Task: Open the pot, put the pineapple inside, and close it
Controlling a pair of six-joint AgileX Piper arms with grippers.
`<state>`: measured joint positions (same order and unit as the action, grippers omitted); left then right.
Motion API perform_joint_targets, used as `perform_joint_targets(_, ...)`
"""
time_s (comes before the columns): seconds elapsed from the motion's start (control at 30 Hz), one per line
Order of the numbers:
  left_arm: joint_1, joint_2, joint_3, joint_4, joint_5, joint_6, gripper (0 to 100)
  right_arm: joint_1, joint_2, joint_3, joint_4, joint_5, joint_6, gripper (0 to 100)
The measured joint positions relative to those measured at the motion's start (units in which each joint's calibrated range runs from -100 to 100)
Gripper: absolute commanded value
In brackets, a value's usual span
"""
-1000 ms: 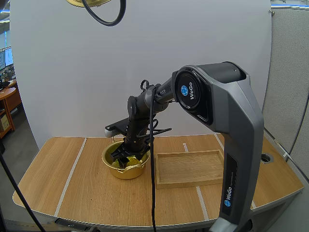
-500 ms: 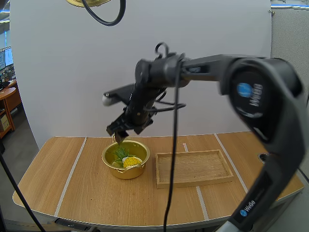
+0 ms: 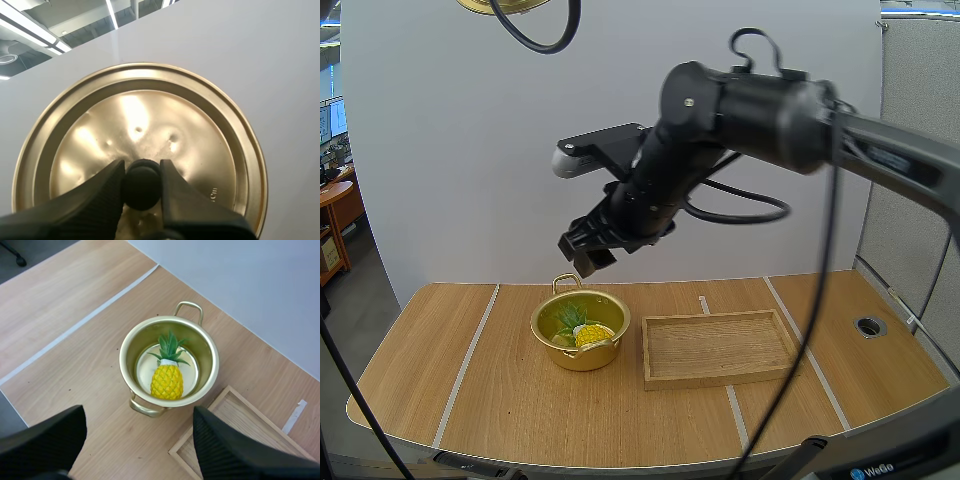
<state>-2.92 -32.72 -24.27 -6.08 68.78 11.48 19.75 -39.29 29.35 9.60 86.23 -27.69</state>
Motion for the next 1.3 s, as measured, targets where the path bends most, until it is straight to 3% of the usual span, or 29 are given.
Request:
perform_joint_targets(0.67,0.00,0.00,0.00,0.00,0.00,0.00,0,0.00,-26.19,21.68,-3.05,2.64,3.55,100)
perform_joint_targets(0.73,0.00,0.00,0.00,0.00,0.00,0.00,0,0.00,-28.38,23.22,-3.29,3.53,3.83,81)
perform_joint_targets(0.9,0.00,0.00,0.00,0.00,0.00,0.00,0,0.00,-33.15,25.38,-2.58,6.82,4.41,0)
perform_joint_targets(1.3,0.00,0.00,0.00,0.00,0.00,0.00,0,-1.19,-44.27,28.84,-1.65,8.76,5.21,0)
